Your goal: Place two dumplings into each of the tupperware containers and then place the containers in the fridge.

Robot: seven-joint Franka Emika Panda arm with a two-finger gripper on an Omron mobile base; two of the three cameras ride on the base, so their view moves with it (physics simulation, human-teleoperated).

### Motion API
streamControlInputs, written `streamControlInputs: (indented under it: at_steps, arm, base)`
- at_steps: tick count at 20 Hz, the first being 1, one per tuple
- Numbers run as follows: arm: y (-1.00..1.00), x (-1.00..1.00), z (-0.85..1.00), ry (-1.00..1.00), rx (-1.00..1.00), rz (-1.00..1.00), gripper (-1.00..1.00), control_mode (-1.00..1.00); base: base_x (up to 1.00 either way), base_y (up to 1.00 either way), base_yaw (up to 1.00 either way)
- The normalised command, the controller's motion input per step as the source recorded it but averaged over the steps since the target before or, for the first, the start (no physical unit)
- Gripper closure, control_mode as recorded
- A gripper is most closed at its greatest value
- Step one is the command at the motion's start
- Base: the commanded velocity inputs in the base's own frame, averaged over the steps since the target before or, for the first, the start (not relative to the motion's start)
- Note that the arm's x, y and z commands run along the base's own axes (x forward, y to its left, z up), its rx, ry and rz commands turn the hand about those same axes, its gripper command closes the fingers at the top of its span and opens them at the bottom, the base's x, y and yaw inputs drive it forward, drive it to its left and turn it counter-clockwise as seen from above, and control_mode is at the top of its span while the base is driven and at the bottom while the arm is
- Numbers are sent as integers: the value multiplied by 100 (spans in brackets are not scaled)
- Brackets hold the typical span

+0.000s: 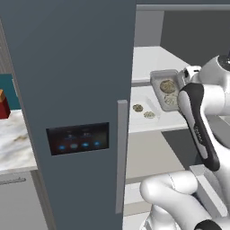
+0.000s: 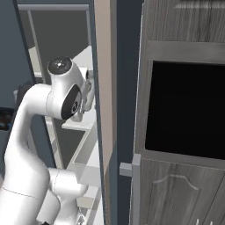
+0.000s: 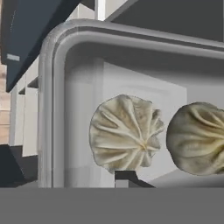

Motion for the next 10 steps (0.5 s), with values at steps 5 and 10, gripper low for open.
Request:
streamControlInputs:
  at_steps: [5, 10]
  arm:
    - [3, 85, 66, 6, 0, 0, 100, -100]
    - [0, -7, 28, -22, 0, 0, 100, -100]
  base:
    - [0, 0, 0]
    - [0, 0, 0]
